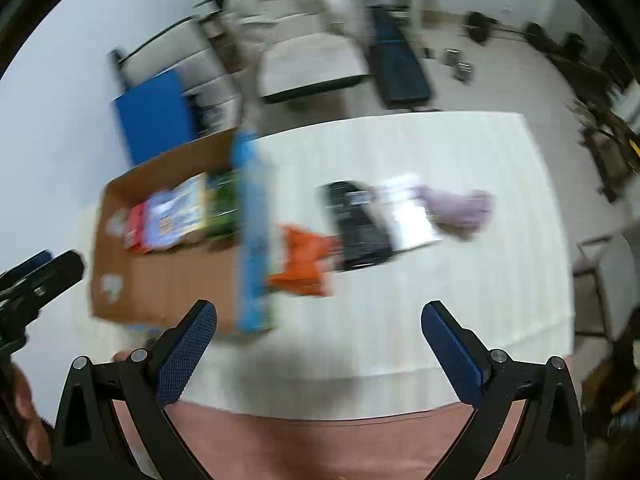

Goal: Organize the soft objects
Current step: 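Withdraw both tools from the box back over the table, then grasp the mauve towel with the right tool while the left tool grasps the black bag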

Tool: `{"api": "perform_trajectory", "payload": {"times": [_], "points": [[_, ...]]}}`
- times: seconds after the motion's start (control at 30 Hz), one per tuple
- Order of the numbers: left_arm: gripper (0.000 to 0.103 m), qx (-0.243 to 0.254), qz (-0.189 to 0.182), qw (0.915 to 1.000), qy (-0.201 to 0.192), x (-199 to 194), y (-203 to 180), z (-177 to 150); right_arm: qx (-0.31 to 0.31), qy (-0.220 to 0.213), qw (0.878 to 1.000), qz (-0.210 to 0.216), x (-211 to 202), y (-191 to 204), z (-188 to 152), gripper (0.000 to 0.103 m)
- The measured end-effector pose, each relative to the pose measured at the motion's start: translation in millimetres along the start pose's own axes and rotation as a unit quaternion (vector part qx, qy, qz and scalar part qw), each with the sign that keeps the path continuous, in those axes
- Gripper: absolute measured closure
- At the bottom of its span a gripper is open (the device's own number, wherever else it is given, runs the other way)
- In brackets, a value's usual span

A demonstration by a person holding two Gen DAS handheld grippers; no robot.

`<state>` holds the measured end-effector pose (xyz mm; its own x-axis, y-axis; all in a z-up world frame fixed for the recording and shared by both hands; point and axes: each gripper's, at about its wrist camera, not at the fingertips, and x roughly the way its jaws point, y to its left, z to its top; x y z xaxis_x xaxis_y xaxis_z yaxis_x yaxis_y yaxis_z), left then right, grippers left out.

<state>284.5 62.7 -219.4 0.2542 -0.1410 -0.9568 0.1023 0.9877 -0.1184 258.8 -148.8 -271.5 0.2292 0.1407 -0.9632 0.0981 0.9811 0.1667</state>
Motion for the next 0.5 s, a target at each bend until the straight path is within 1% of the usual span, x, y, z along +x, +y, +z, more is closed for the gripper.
{"api": "perform_trajectory", "payload": {"times": [0.07,0.13,0.2,0.23,0.27,0.3,0.33,0.4,0.5], "points": [[0.003,0.005,-0.005,0.9997,0.024,25,-27,13,0.039,0.014,0.999,0.0,10,-43,15,0.0],[0.003,0.001,-0.008,0.9988,0.049,52,-49,23,0.089,0.033,0.995,0.018,27,-85,29,0.0],[0.003,-0.008,-0.003,0.9972,0.074,78,-65,29,0.151,0.061,0.986,0.046,51,-124,42,0.0],[0.003,-0.015,0.001,0.9958,0.09,94,-71,32,0.186,0.074,0.978,0.063,66,-143,47,0.0],[0.003,-0.019,0.005,0.9948,0.1,103,-75,32,0.226,0.087,0.966,0.086,84,-163,51,0.0],[0.003,-0.024,0.01,0.9936,0.11,113,-77,32,0.255,0.097,0.958,0.092,101,-178,54,0.0],[0.003,-0.028,0.016,0.9924,0.119,123,-79,33,0.275,0.104,0.951,0.095,113,-187,57,0.0],[0.003,-0.036,0.032,0.9897,0.135,141,-80,33,0.317,0.122,0.934,0.11,148,-205,64,0.0],[0.003,-0.055,0.043,0.9863,0.15,163,-73,34,0.358,0.145,0.915,0.12,186,-218,67,0.005]]}}
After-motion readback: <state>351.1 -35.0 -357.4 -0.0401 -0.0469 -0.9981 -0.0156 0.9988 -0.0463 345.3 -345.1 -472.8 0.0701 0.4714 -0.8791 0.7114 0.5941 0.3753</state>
